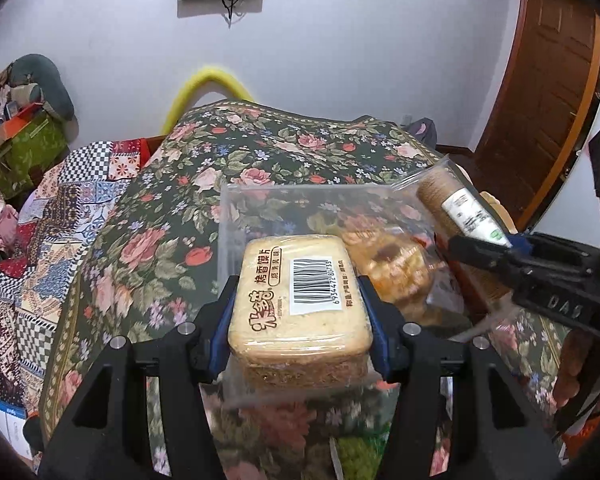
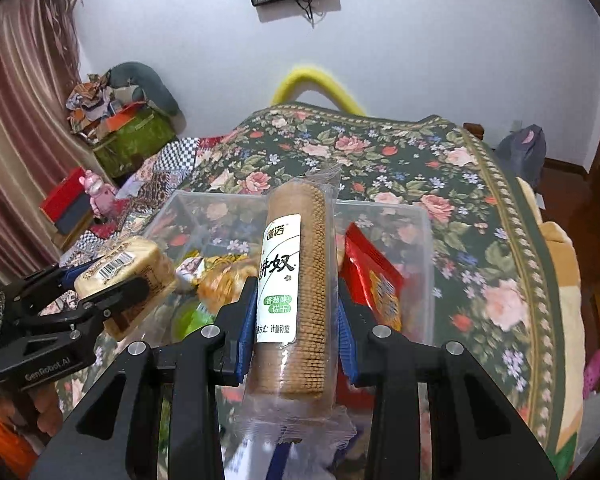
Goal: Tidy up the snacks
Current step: 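Carry the square cake and biscuit roll over the clear box and open both tools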
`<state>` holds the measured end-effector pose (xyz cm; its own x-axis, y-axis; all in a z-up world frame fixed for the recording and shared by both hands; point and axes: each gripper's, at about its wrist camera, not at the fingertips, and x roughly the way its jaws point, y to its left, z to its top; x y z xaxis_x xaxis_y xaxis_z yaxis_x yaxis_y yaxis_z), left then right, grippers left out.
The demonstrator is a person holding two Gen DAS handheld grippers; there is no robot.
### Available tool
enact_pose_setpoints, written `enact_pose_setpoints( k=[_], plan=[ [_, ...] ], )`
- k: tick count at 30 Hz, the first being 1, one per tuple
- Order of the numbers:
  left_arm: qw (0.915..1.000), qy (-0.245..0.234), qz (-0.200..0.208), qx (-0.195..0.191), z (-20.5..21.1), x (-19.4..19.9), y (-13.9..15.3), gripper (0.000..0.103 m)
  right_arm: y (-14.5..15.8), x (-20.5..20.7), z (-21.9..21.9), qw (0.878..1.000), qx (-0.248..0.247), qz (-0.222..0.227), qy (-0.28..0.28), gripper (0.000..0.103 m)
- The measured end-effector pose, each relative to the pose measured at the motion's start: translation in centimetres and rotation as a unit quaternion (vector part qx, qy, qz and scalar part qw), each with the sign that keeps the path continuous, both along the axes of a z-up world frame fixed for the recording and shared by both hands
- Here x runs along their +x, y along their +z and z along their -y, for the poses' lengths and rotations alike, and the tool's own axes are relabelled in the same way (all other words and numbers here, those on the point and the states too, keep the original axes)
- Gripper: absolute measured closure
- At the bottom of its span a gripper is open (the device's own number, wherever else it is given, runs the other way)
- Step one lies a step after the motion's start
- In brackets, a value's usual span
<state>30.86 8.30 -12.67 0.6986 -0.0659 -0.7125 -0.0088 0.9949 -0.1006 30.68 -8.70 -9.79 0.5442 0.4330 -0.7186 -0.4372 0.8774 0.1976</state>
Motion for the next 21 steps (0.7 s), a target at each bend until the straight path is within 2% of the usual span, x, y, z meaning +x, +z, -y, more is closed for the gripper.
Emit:
enact_pose_setpoints(
  k=[6, 10, 18, 21],
  plan=[
    [0.9994, 0.011, -0.022, -0.025, -0.6, 2.8, -1.5, 0.048, -1.3, 1.2, -1.0, 1.0, -0.02, -0.017, 0.001, 0.07],
    [0.9995, 0.011, -0.024, -0.018, 0.0, 3.3, -1.7, 0.048, -1.2, 0.8, -0.8, 1.0, -0.022, -0.01, -0.004, 0.067],
    [0.9998, 0.008, -0.011, -0.014, 0.6, 0.5, 0.2, 0.047, 1.2, -1.0, 0.3, 1.0, -0.012, 0.008, 0.007, 0.067],
    [0.9999, 0.003, -0.004, -0.01, 0.9, -1.3, 1.1, 0.046, 2.1, -2.4, 0.9, 1.0, -0.009, 0.015, 0.011, 0.063]
  ],
)
